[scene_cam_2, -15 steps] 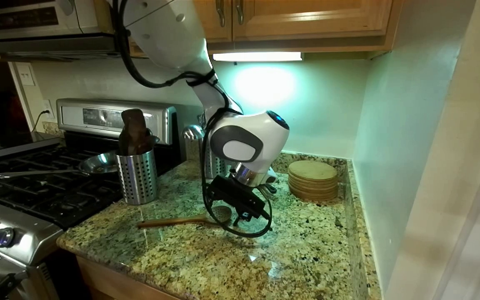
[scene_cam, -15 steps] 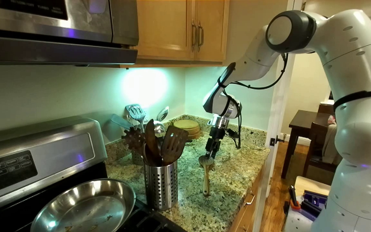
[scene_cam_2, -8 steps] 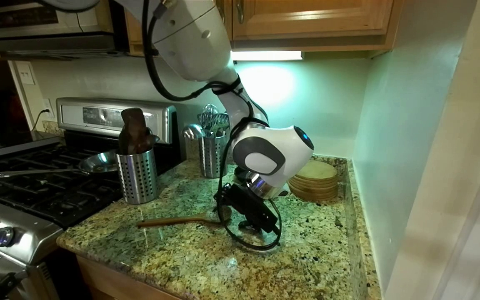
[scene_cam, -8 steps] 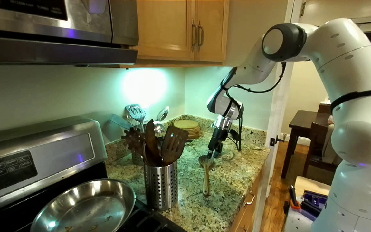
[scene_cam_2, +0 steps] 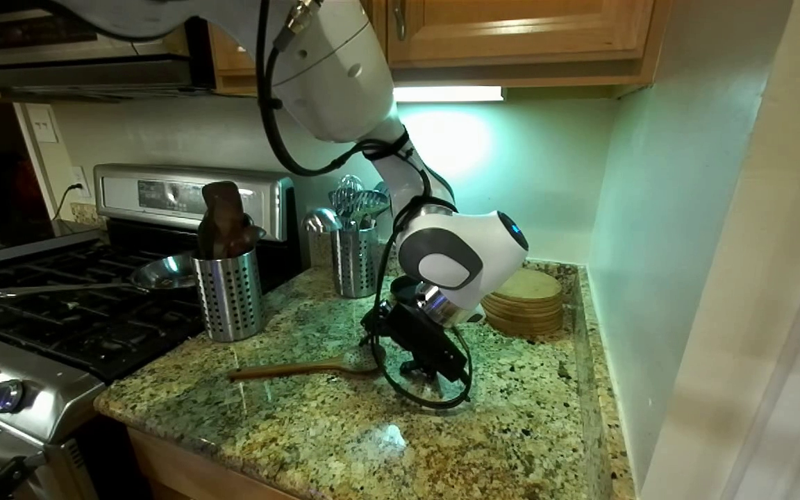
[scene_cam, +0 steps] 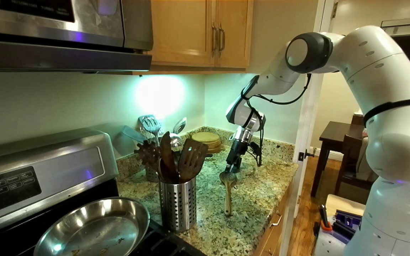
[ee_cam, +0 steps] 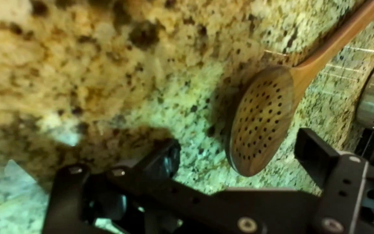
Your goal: Pick up the wooden spoon from the counter and put it in the metal container
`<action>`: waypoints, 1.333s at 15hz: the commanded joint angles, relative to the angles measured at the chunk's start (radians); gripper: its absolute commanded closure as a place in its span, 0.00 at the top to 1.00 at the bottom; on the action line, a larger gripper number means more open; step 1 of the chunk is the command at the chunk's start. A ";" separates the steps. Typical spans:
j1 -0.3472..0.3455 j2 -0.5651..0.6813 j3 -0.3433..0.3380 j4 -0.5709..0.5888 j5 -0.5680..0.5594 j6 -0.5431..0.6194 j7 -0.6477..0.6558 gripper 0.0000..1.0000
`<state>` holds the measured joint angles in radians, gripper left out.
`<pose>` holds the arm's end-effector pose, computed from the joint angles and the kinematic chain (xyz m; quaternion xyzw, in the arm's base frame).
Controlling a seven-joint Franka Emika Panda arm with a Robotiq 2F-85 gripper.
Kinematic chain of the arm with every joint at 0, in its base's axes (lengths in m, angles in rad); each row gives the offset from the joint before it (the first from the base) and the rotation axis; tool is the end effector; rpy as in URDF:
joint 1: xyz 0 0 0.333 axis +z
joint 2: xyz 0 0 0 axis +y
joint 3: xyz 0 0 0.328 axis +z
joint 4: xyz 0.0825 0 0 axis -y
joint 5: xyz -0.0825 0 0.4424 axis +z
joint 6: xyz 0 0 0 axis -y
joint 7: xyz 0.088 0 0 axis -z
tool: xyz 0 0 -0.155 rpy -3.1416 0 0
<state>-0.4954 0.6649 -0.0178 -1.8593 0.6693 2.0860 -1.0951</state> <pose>0.5681 -0.2557 0.0604 -0.9478 -0.0548 -0.0298 0.3126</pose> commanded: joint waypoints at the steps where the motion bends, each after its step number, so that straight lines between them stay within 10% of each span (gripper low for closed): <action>1: 0.034 -0.041 -0.014 -0.049 -0.011 0.000 -0.012 1.00; 20: 0.086 -0.123 -0.043 -0.167 -0.044 0.044 -0.004 0.93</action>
<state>-0.4186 0.5701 -0.0443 -1.9850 0.6382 2.1128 -1.0977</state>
